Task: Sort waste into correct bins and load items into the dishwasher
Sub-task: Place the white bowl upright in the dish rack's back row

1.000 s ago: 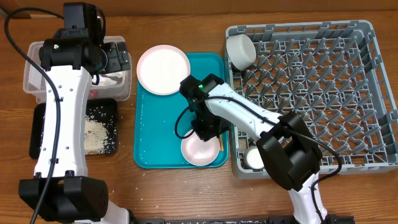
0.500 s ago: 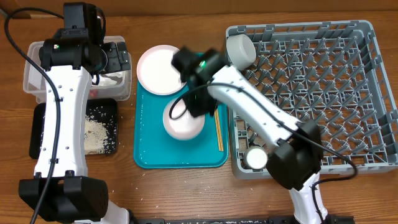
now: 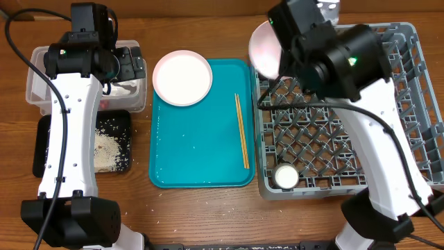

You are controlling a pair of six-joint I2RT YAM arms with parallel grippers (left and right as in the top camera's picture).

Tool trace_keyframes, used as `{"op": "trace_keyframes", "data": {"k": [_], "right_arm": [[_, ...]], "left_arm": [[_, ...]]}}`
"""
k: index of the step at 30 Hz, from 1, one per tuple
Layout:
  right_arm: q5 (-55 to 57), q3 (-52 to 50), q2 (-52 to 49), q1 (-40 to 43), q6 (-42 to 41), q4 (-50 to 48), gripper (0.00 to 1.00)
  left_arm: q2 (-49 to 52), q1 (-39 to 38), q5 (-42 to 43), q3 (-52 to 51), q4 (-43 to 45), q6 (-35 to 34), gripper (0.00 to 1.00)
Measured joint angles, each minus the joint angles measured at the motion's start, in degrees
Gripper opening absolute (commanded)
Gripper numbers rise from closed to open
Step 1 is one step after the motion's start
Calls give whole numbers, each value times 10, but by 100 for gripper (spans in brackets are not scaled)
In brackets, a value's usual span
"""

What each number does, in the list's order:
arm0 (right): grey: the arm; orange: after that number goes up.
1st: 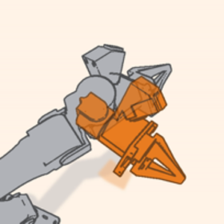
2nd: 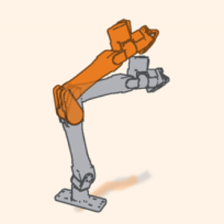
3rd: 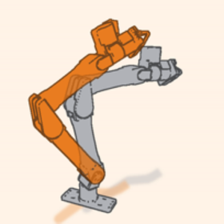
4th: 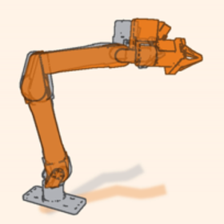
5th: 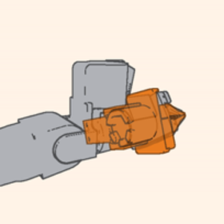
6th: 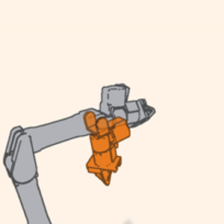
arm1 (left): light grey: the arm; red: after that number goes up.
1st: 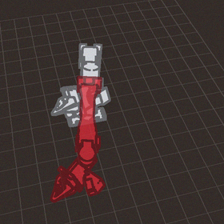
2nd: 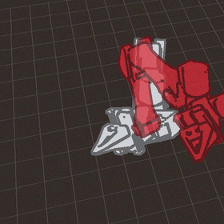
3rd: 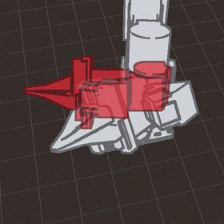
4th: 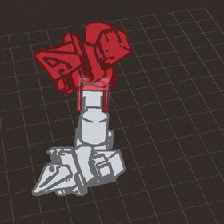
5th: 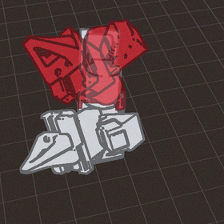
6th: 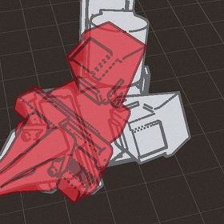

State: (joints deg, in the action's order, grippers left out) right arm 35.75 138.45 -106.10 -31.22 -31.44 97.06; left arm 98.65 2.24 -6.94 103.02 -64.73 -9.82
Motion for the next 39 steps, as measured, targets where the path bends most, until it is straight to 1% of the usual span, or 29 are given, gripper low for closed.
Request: {"op": "trace_keyframes", "data": {"k": [3,5,9,13,18,20,23,29,39], "right_arm": [[96,-55,1,-1,-27,0,4],[153,-122,-5,0,-50,0,4],[202,-235,-22,0,-93,-10,4],[242,-309,-33,0,-117,-49,4],[288,-328,-62,-1,-118,-100,4],[299,-328,-80,-2,-106,-127,4],[312,-328,-106,-3,-89,-141,4],[327,-330,-152,-4,-76,-140,4],[303,-331,-155,-4,-95,-136,4]], "left_arm": [[0,0,0,0,0,0,100],[0,0,0,0,0,0,100],[0,0,0,0,0,0,100],[0,0,0,0,0,0,100],[0,0,0,0,0,0,100],[0,0,0,0,0,0,100],[0,0,0,0,0,0,100],[0,0,0,0,0,0,100],[0,0,0,0,0,0,100]]}}
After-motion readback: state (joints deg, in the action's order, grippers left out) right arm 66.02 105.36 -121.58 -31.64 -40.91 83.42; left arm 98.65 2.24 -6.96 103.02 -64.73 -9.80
